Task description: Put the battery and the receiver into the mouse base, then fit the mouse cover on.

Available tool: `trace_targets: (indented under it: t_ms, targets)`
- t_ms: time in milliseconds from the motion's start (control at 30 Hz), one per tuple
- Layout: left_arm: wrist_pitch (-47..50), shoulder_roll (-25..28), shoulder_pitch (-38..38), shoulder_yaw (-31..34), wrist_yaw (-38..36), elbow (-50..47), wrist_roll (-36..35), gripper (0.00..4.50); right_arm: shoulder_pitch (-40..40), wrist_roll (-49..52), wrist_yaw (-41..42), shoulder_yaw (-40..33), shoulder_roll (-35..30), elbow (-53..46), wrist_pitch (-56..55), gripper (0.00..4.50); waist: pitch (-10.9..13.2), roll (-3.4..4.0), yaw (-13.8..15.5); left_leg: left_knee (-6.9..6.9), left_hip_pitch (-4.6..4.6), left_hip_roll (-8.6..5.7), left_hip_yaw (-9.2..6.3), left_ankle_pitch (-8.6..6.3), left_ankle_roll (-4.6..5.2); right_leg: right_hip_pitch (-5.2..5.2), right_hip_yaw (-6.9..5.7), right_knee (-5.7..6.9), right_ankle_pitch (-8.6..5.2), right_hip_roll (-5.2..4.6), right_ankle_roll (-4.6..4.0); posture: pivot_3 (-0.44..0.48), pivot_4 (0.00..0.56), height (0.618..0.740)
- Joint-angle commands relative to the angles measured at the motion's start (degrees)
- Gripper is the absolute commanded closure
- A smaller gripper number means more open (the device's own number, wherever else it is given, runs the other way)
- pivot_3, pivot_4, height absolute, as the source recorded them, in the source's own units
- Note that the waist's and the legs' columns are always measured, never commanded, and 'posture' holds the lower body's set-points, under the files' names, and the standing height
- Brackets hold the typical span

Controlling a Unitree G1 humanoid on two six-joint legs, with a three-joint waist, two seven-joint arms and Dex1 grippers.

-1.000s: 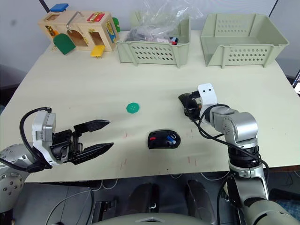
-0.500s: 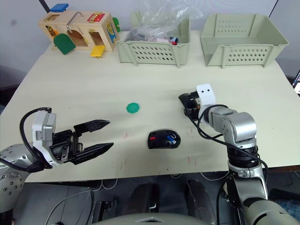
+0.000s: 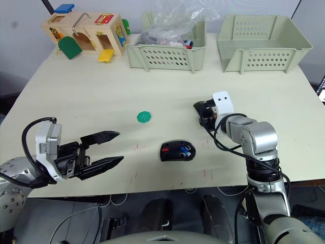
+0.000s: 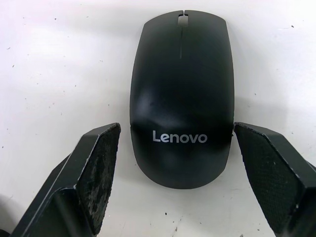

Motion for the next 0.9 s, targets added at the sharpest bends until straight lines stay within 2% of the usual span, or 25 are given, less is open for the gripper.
trace_targets:
  t_ms: [33,100,167,367,500,633,833,900]
  targets:
    - [-1.08,0.05,0.14,0.47,0.13,-1.69,-0.32,0.0,-1.02,-0.28,0.26,0.09,-0.33,-0.93,-1.25,0.9,0.0,0.0,0.0,0.0,0.0,0.0,0.0,0.0,0.0,0.0,0.0,0.0,0.0,0.0,0.0,0.0,0.15,0.74]
    - [-1.05,0.03,0.18,0.51,0.17,-1.72,-0.36,0.0,-1.04,-0.28,0.3,0.09,-0.39,-0.84,-1.31,1.31,0.0,0.0,0.0,0.0,0.0,0.0,0.0,0.0,0.0,0.0,0.0,0.0,0.0,0.0,0.0,0.0,0.15,0.74]
    - [-1.04,0.03,0.24,0.53,0.2,-1.76,-0.36,0.0,-1.05,-0.29,0.33,0.17,-0.43,-0.84,-1.33,2.19,0.0,0.0,0.0,0.0,0.0,0.0,0.0,0.0,0.0,0.0,0.0,0.0,0.0,0.0,0.0,0.0,0.15,0.74]
    - [-1.05,-0.03,0.26,0.51,0.27,-1.8,-0.39,0.0,-1.3,-0.18,0.47,0.27,-0.78,-1.44,-1.07,2.23,0.0,0.0,0.01,0.02,0.0,0.0,0.0,0.0,0.0,0.0,0.0,0.01,0.0,0.0,0.0,0.0,0.15,0.74]
    - [-1.06,-0.15,0.33,0.54,0.34,-1.74,-0.41,0.0,-1.95,1.5,3.23,0.78,-3.87,-3.6,0.25,2.23,0.0,0.0,0.03,0.02,0.0,0.0,0.0,0.0,0.0,0.0,0.0,0.02,0.0,0.0,0.0,0.0,0.15,0.74]
    - [-1.14,0.05,0.39,0.66,-0.15,-1.1,-0.27,0.0,-3.13,5.5,11.76,4.0,-11.99,-7.31,0.06,2.23,0.0,0.0,0.06,0.05,-0.01,0.0,-0.01,0.0,0.0,0.0,0.0,0.01,0.0,0.0,0.0,0.0,0.15,0.74]
    - [-1.08,1.4,-0.18,0.53,-2.4,0.89,0.1,0.0,-8.27,13.01,35.04,10.02,-32.02,-14.17,-6.69,2.23,0.07,0.09,0.13,0.07,-0.01,0.01,-0.04,-0.01,0.01,0.01,-0.01,0.0,0.0,0.0,0.0,0.0,0.15,0.74]
    - [-1.35,2.25,-0.3,0.44,-4.1,1.7,0.37,0.0,-10.7,14.37,41.0,12.26,-36.89,-14.97,-8.69,2.23,0.08,0.1,0.13,0.09,0.0,0.0,-0.04,-0.01,0.01,0.01,-0.01,-0.01,0.0,-0.01,0.0,0.0,0.15,0.74]
